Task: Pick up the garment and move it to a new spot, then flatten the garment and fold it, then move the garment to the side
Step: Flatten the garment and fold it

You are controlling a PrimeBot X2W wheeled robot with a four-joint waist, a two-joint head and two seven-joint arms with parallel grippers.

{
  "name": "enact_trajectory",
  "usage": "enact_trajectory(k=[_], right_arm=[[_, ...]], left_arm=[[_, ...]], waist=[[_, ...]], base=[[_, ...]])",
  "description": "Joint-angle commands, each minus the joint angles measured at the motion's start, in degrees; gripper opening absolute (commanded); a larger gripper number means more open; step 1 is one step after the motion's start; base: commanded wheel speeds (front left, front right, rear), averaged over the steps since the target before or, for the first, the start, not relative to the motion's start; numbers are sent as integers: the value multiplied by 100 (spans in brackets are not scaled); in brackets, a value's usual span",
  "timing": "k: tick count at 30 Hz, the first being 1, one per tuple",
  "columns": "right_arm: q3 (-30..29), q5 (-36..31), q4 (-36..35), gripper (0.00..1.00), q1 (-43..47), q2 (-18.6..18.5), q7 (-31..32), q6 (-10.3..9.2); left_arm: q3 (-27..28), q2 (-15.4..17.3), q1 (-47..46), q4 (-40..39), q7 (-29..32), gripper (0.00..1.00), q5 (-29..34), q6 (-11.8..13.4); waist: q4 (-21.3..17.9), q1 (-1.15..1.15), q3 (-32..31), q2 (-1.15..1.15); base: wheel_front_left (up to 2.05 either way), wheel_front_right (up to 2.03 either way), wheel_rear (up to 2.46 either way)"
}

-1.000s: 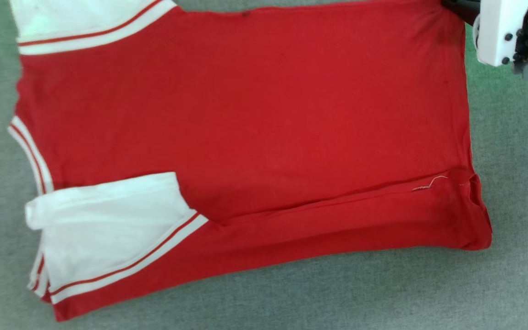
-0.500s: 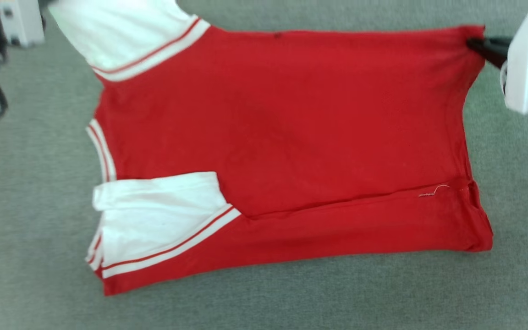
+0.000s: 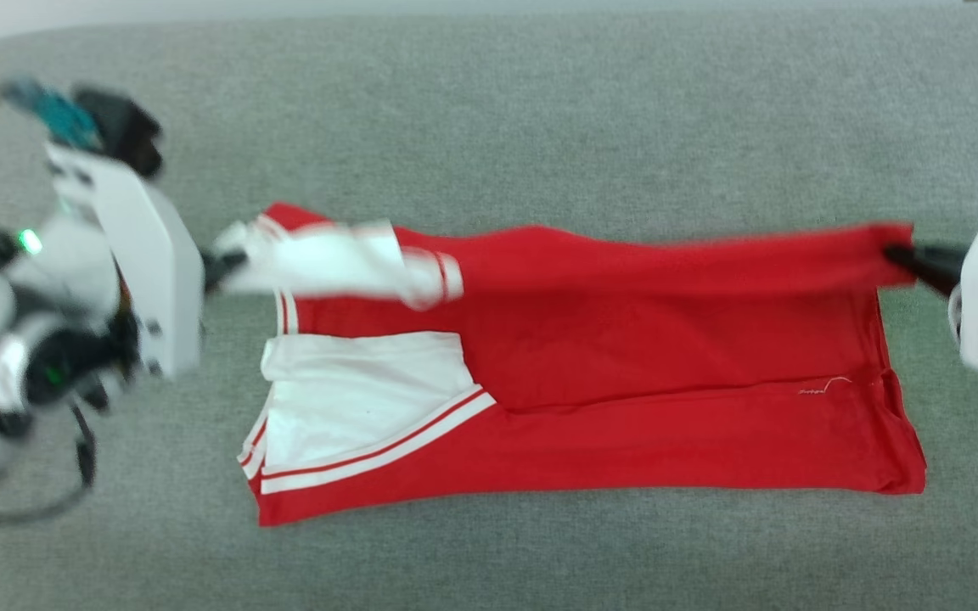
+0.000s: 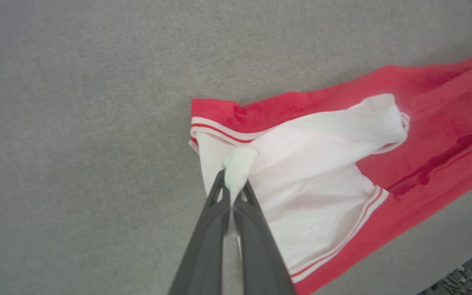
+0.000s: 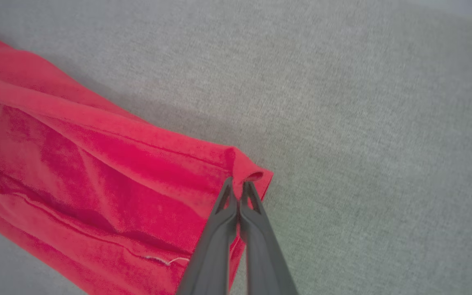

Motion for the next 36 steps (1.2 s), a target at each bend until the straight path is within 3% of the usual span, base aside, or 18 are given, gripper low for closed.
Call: enact_trajectory(k=[1,7,14,19,21,23,25,26,27,28,36], right_arm=[[-59,26,-37,0,137,-32,42,-4],[-307,-74,-177,0,745,139,249,-4],[-311,-272,-206,0,958,385,479,-4],[-261,-342,-90,0,887,502,590,-4],[-253,-362,-9,0,859,519,638,-4],[-234,-362,90,0,842,523,703,-4],[-218,-408,128,39,802,509,668,-4],[-208,-420,144,51,778,523,614,-4],[-196,-428,183,88,773,532,576,-4],[-183,-429,234,100,780,533,552,-4],[-253,-367,478,100,898,623,454,-4]], left_arm=[[-6,28,140,-103,-41,0,-61,66],[-196,80,884,-605,-229,0,-177,302],[-448,-278,1176,-185,-338,2,-213,41],[-482,-499,1070,202,-460,48,-153,-165],[-490,-552,1025,304,-503,96,-113,-216],[-487,-607,1007,376,-515,100,-137,-254],[-479,-625,980,428,-565,100,-113,-263],[-456,-633,985,444,-591,100,-121,-269],[-419,-655,1005,449,-646,100,-174,-276],[-389,-673,1042,456,-686,100,-212,-284],[-254,-538,1399,460,-1304,100,-96,-244]], waist=[[55,0,-67,0],[52,0,-91,0],[30,0,-75,0],[20,0,-121,0],[33,0,-162,0],[51,0,-217,0],[77,0,-281,0],[85,0,-313,0],[92,0,-350,0],[101,0,-398,0],[122,0,-871,0]], base=[[0,0,0],[0,0,0],[0,0,0],[0,0,0],[0,0,0],[0,0,0],[0,0,0],[0,0,0],[0,0,0],[0,0,0],[0,0,0]])
